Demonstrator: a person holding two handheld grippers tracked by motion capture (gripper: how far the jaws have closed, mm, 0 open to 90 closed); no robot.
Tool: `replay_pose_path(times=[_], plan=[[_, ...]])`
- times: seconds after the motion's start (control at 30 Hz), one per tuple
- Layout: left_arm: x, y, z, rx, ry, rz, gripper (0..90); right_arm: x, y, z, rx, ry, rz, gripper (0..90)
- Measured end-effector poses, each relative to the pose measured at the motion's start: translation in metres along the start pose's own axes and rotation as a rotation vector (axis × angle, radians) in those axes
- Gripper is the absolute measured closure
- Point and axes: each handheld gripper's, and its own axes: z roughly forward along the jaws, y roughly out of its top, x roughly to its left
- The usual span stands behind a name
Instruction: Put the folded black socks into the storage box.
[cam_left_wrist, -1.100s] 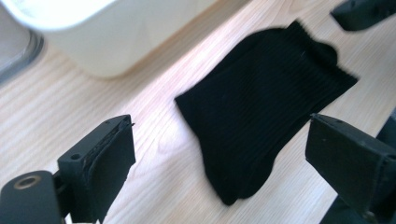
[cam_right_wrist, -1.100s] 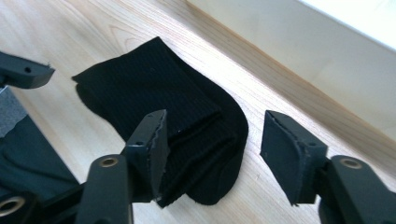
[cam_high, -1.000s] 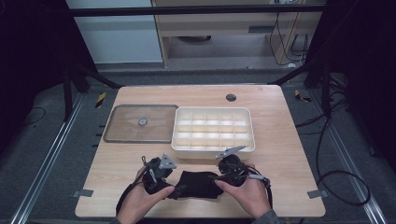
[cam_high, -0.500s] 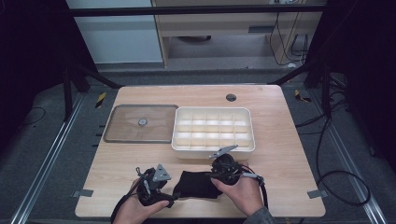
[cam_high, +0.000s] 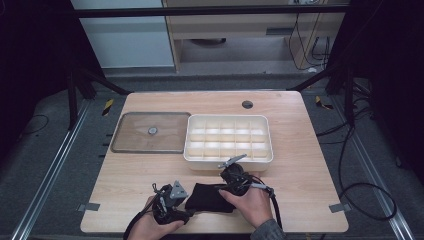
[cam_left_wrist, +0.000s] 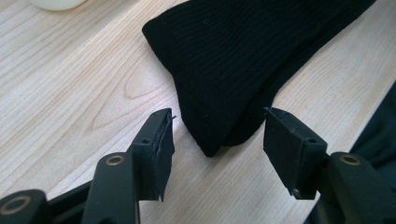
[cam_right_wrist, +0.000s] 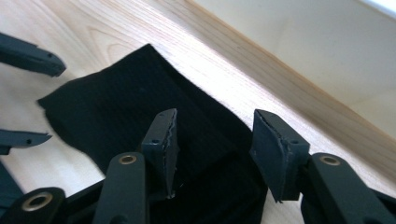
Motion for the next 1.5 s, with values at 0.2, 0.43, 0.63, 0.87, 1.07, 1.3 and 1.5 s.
replay_pose_path(times=[0.2, 0.43, 0.63, 0.87, 1.07, 1.3, 1.5], plan=[[0.003, 0.004, 0.004, 0.012, -0.015, 0.005, 56.5, -0.002, -0.005, 0.001, 0.023, 0.001, -0.008, 46.0], [0.007, 0.004, 0.009, 0.026, -0.028, 0.009, 78.6, 0.001, -0.017, 0.002, 0.042, 0.000, -0.022, 44.4], [0.009, 0.005, 0.006, 0.027, -0.023, 0.020, 83.7, 0.004, -0.020, 0.006, 0.059, -0.006, -0.045, 47.7], [0.016, 0.009, 0.003, 0.012, -0.034, 0.012, 84.1, 0.008, -0.020, 0.007, 0.067, -0.011, -0.073, 52.7], [0.015, 0.009, -0.003, 0.008, -0.043, 0.011, 84.3, 0.011, -0.021, 0.008, 0.064, -0.015, -0.074, 56.8], [0.018, 0.010, -0.003, 0.012, -0.055, 0.006, 84.6, 0.011, -0.021, 0.008, 0.063, -0.013, -0.084, 63.0], [0.018, 0.010, -0.004, 0.016, -0.062, -0.007, 84.4, 0.011, -0.021, 0.007, 0.056, 0.000, -0.104, 69.4]])
